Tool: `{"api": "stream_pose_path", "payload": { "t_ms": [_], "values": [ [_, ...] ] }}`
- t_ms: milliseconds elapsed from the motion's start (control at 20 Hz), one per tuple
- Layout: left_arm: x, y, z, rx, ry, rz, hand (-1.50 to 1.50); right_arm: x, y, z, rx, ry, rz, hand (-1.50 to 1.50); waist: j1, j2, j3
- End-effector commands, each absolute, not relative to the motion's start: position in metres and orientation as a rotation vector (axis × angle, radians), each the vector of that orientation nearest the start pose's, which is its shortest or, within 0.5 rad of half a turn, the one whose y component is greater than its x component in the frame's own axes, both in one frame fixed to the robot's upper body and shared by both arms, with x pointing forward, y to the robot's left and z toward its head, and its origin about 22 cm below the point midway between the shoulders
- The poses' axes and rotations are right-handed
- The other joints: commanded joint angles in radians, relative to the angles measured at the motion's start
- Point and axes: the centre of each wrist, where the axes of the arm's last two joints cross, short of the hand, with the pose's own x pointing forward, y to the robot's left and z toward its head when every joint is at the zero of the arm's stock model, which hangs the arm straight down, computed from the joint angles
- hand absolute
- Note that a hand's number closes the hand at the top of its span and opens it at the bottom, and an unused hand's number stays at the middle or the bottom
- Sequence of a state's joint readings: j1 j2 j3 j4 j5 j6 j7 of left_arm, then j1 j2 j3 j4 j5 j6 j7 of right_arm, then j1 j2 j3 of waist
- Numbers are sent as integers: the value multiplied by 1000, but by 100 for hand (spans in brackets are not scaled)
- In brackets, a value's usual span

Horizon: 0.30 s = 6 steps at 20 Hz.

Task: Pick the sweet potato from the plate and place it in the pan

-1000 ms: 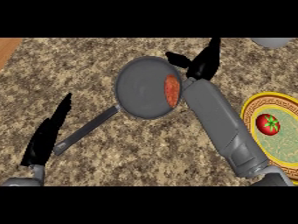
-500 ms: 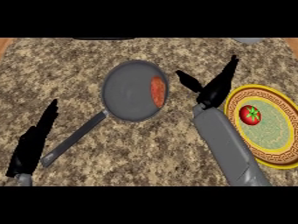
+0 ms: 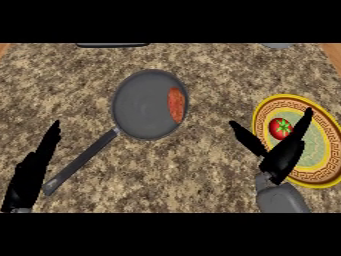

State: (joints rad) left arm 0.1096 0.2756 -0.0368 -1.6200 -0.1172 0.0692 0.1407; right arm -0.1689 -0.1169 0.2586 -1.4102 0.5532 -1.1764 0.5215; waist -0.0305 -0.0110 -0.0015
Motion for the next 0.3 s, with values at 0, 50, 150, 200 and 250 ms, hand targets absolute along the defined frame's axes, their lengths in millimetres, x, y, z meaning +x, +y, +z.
{"api": "stream_pose_path", "payload": {
  "t_ms": [0, 50, 150, 200, 250],
  "values": [
    [203, 282, 6, 358, -1363, -251, 0, 230, -195, 20, -1003, -1418, -488, -150, 11, 3, -1],
    [217, 288, 5, 347, -1377, -242, 0, 216, -212, 21, -998, -1404, -480, -150, 14, 7, 0],
    [221, 294, 10, 351, -1383, -236, 0, 188, -208, 29, -969, -1407, -448, -150, 12, 7, 0],
    [213, 282, 1, 356, -1378, -252, 0, 191, -220, 36, -986, -1409, -446, -150, 21, 8, 1],
    [217, 289, 16, 343, -1362, -224, 0, 168, -222, 34, -970, -1405, -446, -150, 17, 7, 2]
  ]
}}
